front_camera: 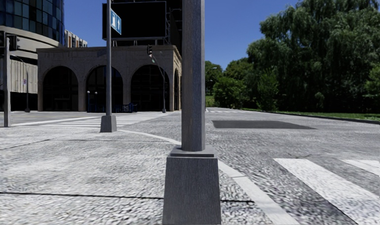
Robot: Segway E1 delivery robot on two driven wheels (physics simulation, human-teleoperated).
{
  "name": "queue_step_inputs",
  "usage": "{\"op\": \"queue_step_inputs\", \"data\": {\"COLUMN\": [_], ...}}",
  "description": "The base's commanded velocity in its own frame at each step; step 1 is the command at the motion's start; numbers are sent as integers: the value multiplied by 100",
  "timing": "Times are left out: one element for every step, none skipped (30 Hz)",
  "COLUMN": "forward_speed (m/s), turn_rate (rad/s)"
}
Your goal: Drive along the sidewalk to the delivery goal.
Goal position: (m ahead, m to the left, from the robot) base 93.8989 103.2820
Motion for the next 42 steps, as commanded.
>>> {"op": "queue_step_inputs", "data": {"forward_speed": [0,0,0,0,0,0,0,0,0,0,0,0,0,0,0,0,0,0,0,0,0,0,0,0,0,0,0,0,0,0,0,0,0,0,0,0,0,0,0,0,0,0], "turn_rate": [68,68,68,68,68,68,68,68,68,68,68,68,68,68,68,68,68,68,68,68,68,68,68,68,68,68,68,68,68,68,68,68,68,68,68,68,68,68,68,68,68,68]}}
